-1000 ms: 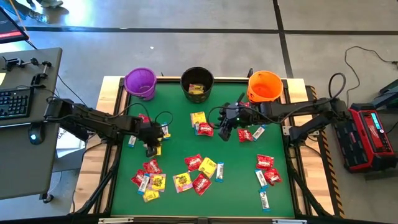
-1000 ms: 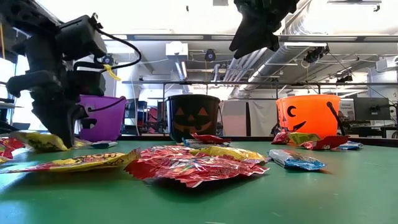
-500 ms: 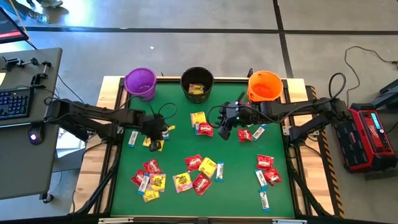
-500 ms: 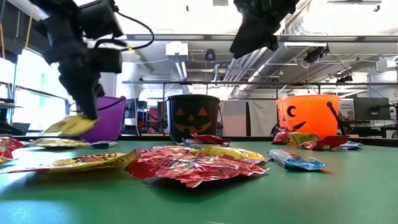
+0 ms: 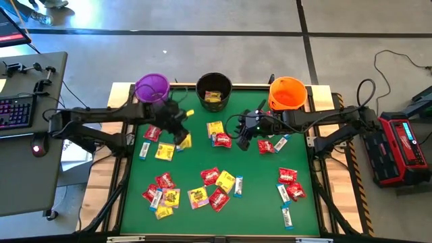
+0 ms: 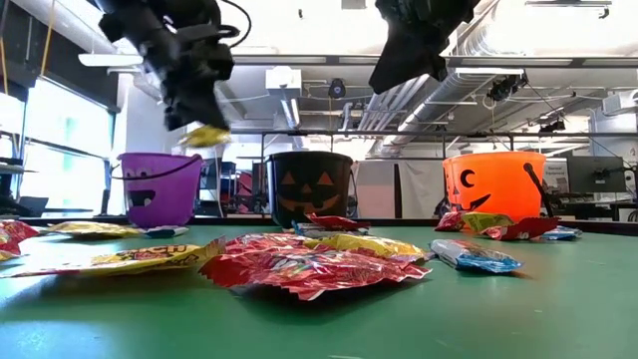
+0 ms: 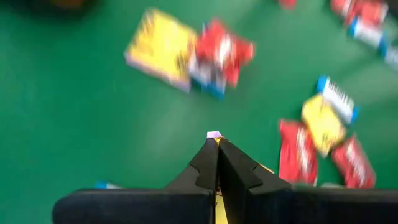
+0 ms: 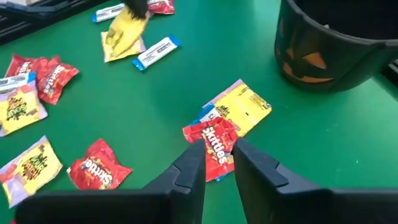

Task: Sort candy by brand, put in halloween buckets
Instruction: Put the yellow candy pack into the black bucket

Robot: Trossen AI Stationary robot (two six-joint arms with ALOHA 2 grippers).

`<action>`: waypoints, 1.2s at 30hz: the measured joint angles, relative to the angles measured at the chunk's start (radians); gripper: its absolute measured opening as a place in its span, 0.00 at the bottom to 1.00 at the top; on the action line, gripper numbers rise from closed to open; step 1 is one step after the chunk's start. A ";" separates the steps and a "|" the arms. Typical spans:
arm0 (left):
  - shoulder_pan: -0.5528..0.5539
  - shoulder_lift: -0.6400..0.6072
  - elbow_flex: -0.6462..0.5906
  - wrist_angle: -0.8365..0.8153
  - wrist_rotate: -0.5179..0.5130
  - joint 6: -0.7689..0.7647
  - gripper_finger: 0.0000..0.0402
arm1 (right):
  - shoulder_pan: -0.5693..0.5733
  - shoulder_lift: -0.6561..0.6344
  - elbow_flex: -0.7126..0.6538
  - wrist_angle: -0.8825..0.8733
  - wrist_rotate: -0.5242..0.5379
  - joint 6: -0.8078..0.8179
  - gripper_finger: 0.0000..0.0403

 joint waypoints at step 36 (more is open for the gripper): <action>0.307 0.581 0.554 0.247 -0.065 0.320 0.00 | 0.000 0.000 0.000 0.043 0.165 0.083 0.14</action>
